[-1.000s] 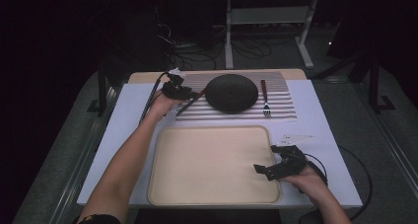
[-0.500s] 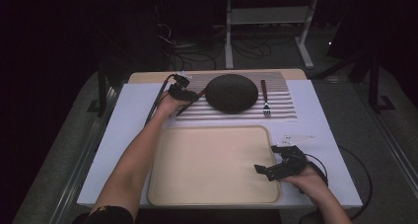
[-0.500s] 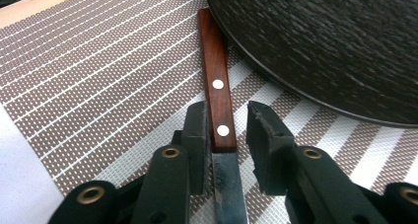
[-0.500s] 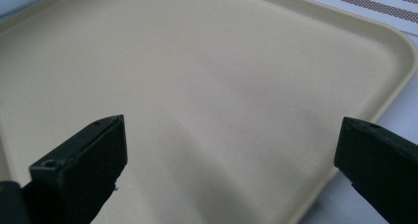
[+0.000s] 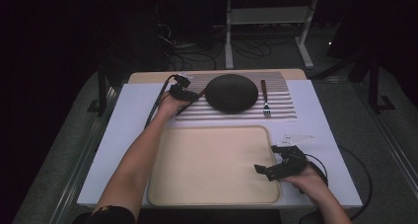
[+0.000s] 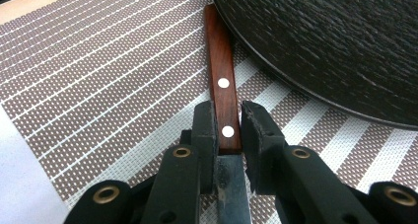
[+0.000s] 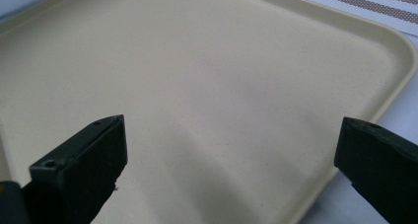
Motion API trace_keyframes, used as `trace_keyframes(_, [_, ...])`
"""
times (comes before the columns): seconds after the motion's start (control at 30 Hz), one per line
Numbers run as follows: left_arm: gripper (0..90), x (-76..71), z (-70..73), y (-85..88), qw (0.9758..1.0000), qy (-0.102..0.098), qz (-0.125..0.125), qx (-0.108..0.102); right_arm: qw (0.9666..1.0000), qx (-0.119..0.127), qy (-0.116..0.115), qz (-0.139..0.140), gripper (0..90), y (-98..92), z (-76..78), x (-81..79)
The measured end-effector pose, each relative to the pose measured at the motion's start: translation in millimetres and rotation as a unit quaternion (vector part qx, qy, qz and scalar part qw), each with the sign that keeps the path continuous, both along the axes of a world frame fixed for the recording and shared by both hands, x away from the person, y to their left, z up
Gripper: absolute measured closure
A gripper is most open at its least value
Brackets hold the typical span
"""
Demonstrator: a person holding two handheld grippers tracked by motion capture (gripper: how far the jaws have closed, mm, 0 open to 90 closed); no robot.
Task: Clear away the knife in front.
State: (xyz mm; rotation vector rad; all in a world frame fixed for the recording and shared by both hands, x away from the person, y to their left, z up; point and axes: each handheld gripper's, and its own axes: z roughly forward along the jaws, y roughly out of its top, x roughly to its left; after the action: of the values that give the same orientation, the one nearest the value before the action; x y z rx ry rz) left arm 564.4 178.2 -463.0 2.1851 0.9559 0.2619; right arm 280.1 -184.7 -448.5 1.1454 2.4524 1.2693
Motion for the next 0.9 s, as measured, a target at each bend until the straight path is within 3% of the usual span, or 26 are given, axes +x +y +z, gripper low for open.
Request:
trace_keyframes(0.43, [78.5,-1.2,2.6,0.3,0.9999,0.007,0.008,0.009,1.0000,0.002,-0.001,-0.001,0.0,-0.6,0.2,0.0])
trace_keyframes(0.67, [78.5,-4.2,13.8,10.8,0.9995,0.016,0.022,0.015,1.0000,0.003,-0.001,-0.001,0.0,-0.7,0.3,-0.2])
trace_keyframes(0.9, [78.5,-18.5,27.5,25.5,0.9995,0.015,0.024,0.010,1.0000,0.000,-0.001,0.000,0.0,-0.2,0.0,0.0])
